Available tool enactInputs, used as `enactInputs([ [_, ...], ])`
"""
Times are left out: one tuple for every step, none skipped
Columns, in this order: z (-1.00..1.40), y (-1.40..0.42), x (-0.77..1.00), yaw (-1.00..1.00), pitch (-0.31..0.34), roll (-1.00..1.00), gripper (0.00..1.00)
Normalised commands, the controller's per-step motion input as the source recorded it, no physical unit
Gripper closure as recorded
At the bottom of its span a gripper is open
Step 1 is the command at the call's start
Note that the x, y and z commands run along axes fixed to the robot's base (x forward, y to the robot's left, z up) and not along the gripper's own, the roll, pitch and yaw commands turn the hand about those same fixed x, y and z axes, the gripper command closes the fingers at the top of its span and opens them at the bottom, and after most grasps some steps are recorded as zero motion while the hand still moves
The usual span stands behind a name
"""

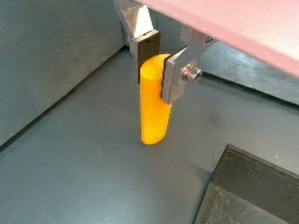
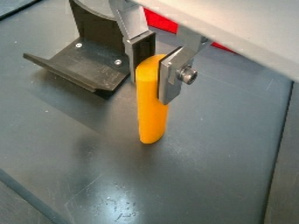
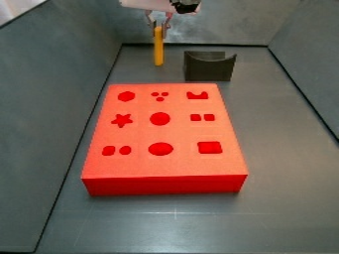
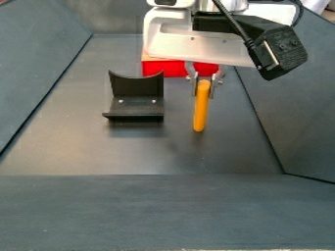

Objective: Pick up the oval object. Move up. Move to above the board. Insert the oval object.
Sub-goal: Pick up the oval object, then move up.

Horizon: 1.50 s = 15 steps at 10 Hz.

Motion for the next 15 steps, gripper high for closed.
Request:
enactInputs([
  [0.0, 0.0, 0.0, 0.0, -0.006, 0.0, 1.0],
  [-0.02, 0.0, 0.0, 0.0, 0.0, 0.0, 1.0],
  [-0.01, -0.15, 0.0, 0.05, 0.0, 0.08, 1.0],
  [0.0, 0.0, 0.0, 0.0, 0.0, 0.0, 1.0],
  [0.0, 0.0, 0.0, 0.0, 0.0, 0.0, 1.0],
  [0.0, 0.0, 0.0, 0.0, 0.0, 0.0, 1.0],
  [0.0, 0.0, 0.0, 0.0, 0.0, 0.0, 1.0],
  [0.0, 0.0, 0.0, 0.0, 0.0, 0.0, 1.0],
  [0.0, 0.0, 0.0, 0.0, 0.0, 0.0, 1.0],
  [0.0, 0.0, 0.0, 0.0, 0.0, 0.0, 1.0],
  [0.0, 0.0, 0.0, 0.0, 0.0, 0.0, 1.0],
  [0.0, 0.0, 0.0, 0.0, 0.0, 0.0, 1.0],
  [0.0, 0.0, 0.0, 0.0, 0.0, 0.0, 1.0],
  [0.0, 0.0, 0.0, 0.0, 0.0, 0.0, 1.0],
  [0.83, 0.0, 0.0, 0.0, 0.0, 0.0, 1.0],
])
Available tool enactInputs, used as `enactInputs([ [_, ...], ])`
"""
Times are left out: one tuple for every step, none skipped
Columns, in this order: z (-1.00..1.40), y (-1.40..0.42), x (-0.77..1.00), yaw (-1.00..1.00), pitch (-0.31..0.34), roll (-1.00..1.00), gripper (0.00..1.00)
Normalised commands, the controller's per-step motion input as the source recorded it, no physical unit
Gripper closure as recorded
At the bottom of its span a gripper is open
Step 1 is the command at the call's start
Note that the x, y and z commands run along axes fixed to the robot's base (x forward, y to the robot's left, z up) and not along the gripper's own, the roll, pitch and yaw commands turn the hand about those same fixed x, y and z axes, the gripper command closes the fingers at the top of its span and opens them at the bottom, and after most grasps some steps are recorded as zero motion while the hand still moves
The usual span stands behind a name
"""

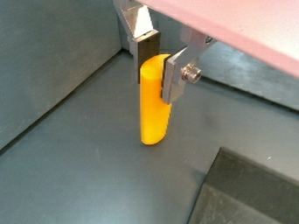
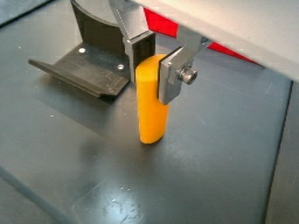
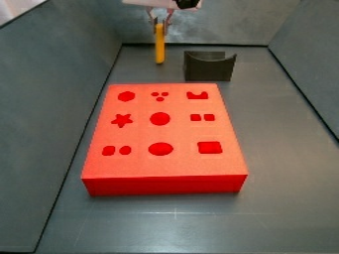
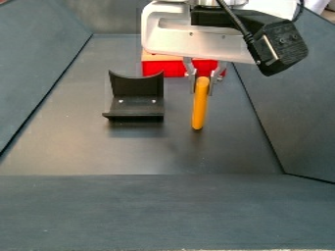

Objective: Pick up the oval object. Move up. Move to above the board. Insert the oval object.
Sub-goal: Move up, then move to above the board.

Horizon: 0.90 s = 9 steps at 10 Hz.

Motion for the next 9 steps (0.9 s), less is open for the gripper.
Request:
enactInputs([
  [0.78, -0.06, 0.0, 0.02, 0.014, -0.01, 1.0],
  [0.67, -0.04, -0.01, 0.02, 0.027, 0.01, 1.0],
  [0.49, -0.01, -0.02, 0.02, 0.038, 0.04, 1.0],
  [0.38, -0.01, -0.02, 0.02, 0.046, 0.06, 1.0],
  [0.17, 0.0, -0.01, 0.02, 0.059, 0.08, 1.0],
  [1.0, 0.21, -0.27, -0.29, -0.149, -0.16, 1.0],
  [1.0, 0.21, -0.28, -0.29, -0.14, -0.16, 1.0],
  [1.0, 0.19, -0.26, -0.23, -0.136, -0.15, 1.0],
  [1.0, 0.17, -0.24, -0.16, -0.106, -0.13, 1.0],
])
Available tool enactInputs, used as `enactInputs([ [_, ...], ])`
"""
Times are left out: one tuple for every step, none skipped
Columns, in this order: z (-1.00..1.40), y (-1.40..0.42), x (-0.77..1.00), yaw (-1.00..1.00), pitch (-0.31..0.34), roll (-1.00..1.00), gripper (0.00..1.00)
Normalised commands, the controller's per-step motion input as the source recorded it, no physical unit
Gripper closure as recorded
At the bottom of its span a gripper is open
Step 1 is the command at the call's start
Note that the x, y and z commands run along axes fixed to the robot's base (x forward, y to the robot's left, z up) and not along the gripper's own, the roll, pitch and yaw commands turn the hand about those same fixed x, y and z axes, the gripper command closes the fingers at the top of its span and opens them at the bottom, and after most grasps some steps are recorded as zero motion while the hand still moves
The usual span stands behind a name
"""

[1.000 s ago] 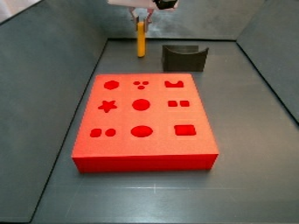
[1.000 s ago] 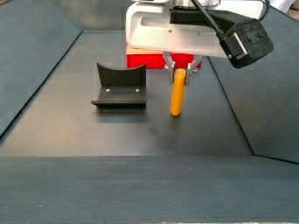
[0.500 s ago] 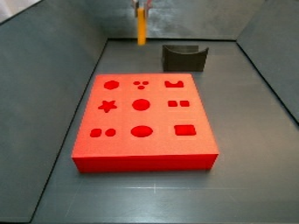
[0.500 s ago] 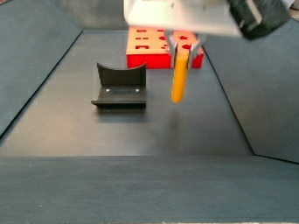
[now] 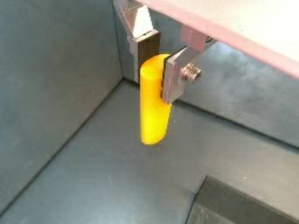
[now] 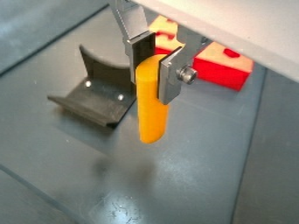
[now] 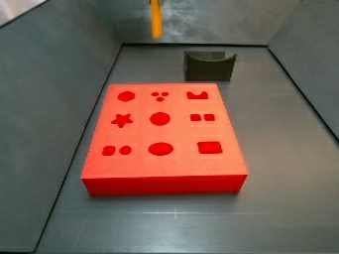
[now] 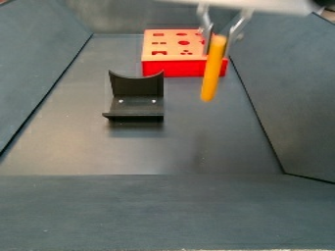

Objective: Pick up the oval object. Move up. Move to above the board. Insert the oval object.
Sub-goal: Move to above the board.

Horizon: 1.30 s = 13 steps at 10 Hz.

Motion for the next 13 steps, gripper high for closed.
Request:
enactInputs([
  [1.0, 0.16, -0.21, -0.1, -0.034, -0.1, 1.0],
  [1.0, 0.15, -0.19, -0.07, 0.001, -0.06, 1.0],
  [1.0, 0.13, -0.18, -0.05, 0.026, -0.02, 1.0],
  [1.0, 0.12, -0.16, -0.04, 0.039, 0.0, 1.0],
  [0.83, 0.09, -0.1, -0.03, 0.054, 0.0, 1.0],
  [0.72, 0.07, -0.07, -0.02, 0.064, 0.01, 1.0],
  [0.5, 0.04, -0.03, -0.01, 0.087, 0.02, 1.0],
  [0.33, 0.03, -0.01, 0.0, 0.094, 0.02, 1.0],
  [0.13, -1.0, 0.15, 1.0, 0.411, 0.24, 1.0],
  [0.12, -1.0, 0.16, 1.0, 0.406, 0.27, 1.0],
  [0.12, -1.0, 0.16, 0.81, 0.367, 0.27, 1.0],
  [0.13, -1.0, 0.16, 0.54, 0.273, 0.16, 1.0],
  [0.12, -1.0, 0.17, 0.28, 0.175, 0.1, 1.0],
])
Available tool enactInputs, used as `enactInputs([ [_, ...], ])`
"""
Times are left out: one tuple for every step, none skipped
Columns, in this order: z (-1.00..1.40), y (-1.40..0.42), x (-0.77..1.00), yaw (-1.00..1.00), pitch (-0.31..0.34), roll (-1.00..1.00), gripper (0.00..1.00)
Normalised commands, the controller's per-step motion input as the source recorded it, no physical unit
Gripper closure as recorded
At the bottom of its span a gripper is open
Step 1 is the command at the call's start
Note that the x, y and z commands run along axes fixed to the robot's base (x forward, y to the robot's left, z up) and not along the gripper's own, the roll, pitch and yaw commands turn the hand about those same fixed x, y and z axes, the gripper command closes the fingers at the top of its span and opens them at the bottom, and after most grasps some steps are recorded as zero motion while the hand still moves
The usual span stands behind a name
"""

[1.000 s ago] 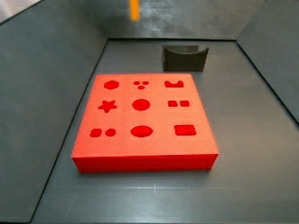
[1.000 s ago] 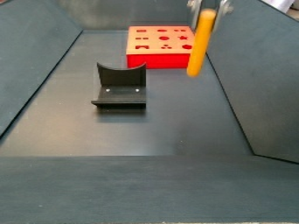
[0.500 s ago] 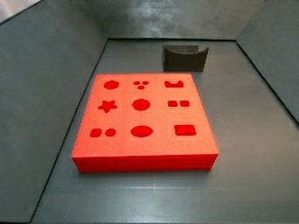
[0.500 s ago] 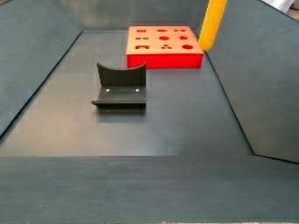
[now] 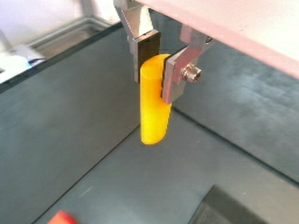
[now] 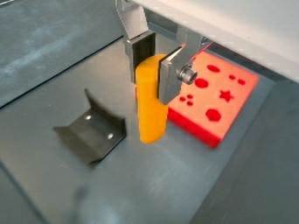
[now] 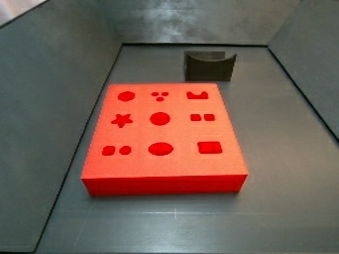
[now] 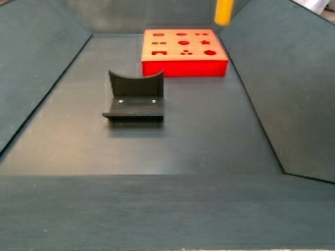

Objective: Pick up the oval object. Move up. Move to above the board. Insert the oval object.
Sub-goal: Move to above the board.

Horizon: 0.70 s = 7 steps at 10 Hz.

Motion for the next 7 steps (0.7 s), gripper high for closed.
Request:
enactInputs([
  [0.12, -1.0, 0.17, 0.15, 0.129, 0.06, 1.0],
  [0.13, -1.0, 0.17, 0.08, 0.111, 0.03, 1.0],
  [0.13, -1.0, 0.19, 0.04, 0.101, 0.01, 1.0],
  [0.13, -1.0, 0.19, 0.03, 0.109, 0.01, 1.0],
  [0.13, -1.0, 0.21, 0.01, 0.127, 0.0, 1.0],
  [0.13, -1.0, 0.22, 0.01, 0.131, 0.0, 1.0],
  [0.13, -1.0, 0.23, 0.01, 0.128, 0.01, 1.0],
])
